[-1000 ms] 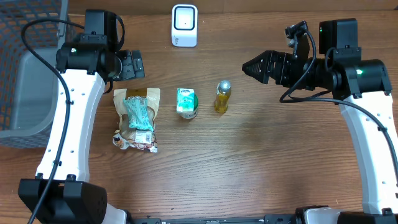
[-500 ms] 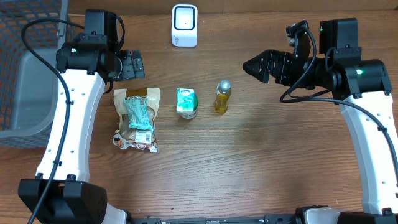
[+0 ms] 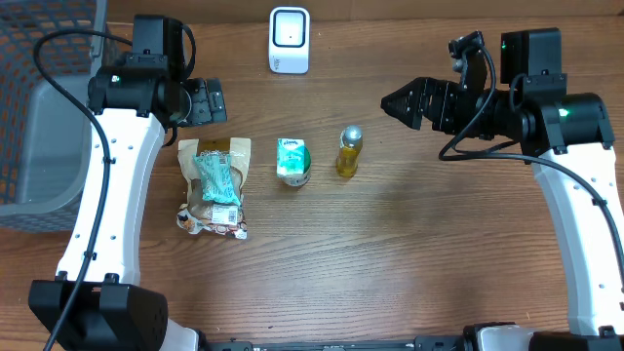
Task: Scan the item barcode
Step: 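Lower the open right gripper over the yellow bottle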
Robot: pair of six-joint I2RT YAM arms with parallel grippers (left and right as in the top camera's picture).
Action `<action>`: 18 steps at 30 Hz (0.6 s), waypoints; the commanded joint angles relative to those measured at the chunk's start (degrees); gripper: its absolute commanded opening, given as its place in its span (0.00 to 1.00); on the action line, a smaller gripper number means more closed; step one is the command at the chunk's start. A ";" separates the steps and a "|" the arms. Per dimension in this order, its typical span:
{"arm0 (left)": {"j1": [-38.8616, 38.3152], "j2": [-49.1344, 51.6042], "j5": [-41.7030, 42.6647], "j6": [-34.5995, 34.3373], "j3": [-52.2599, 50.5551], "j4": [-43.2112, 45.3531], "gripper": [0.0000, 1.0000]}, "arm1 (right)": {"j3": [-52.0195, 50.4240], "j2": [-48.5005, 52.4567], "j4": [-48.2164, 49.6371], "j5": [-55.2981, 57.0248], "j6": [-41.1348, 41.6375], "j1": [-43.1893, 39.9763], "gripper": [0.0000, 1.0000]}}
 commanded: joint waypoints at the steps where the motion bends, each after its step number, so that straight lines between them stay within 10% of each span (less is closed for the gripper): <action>1: -0.35 -0.15 -0.72 1.09 1.18 0.11 1.00 | 1.16 -0.46 1.60 0.15 0.22 0.33 1.00; 18: -0.35 -0.15 -0.74 1.09 1.18 0.09 1.00 | -0.96 1.07 2.78 5.68 3.72 4.79 1.00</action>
